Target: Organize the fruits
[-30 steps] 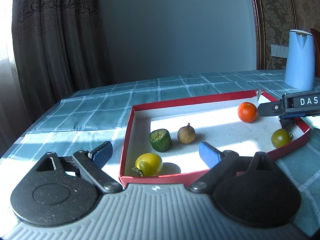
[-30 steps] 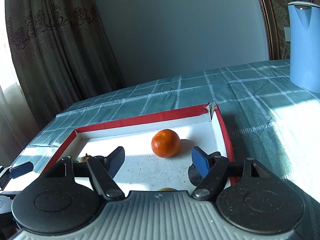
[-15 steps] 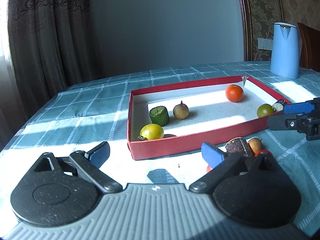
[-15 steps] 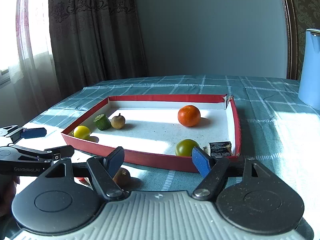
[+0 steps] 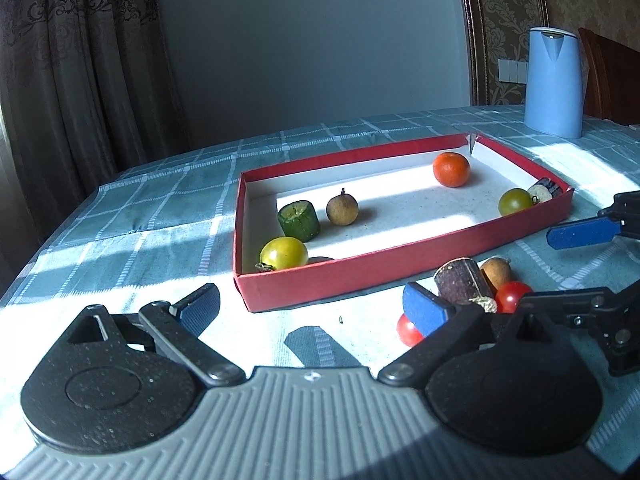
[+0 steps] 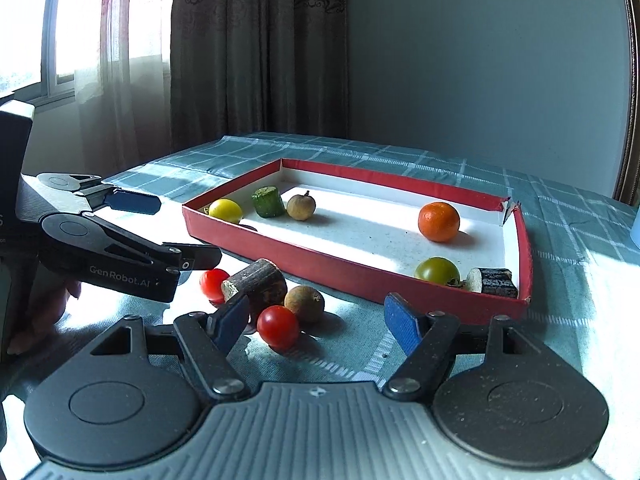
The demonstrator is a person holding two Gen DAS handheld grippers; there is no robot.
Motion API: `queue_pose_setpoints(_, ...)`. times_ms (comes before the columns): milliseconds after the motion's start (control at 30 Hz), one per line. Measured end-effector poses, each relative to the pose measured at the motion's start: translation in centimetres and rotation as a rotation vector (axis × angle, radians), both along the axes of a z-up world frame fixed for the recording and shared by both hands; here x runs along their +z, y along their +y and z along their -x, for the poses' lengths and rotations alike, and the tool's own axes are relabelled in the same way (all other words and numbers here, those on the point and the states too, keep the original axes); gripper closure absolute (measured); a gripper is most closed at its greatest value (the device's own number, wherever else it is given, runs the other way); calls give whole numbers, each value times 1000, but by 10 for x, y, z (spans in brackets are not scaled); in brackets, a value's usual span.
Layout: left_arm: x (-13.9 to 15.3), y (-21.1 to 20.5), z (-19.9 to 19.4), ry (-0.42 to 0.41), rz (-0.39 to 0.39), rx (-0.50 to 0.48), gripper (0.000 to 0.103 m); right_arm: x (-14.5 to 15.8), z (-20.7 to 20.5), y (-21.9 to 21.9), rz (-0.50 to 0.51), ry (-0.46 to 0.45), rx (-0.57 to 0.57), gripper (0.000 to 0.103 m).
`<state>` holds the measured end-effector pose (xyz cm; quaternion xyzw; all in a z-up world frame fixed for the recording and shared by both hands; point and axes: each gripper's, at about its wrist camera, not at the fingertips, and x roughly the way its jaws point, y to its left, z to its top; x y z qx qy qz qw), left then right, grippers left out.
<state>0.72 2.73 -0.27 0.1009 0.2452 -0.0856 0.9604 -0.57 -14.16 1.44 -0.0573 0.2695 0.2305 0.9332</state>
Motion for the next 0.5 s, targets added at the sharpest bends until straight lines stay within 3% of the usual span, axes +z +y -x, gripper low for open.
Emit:
queue_pose_setpoints(133,1,0,5,-10,-2,-37,5,-2,1,9,34,12,50,36)
queue_pose_setpoints(167,1,-1,5,-14,-5,-44,5,-3,1,11,51,15,53,42)
queue_pose_setpoints(367,1,-4,6,-16,-15,-56,5,-6,-8,16,61,41,7,51)
queue_pose_setpoints(500,0,-4,6,-17,-15,-53,4,-9,-9,26,102,44,17,70)
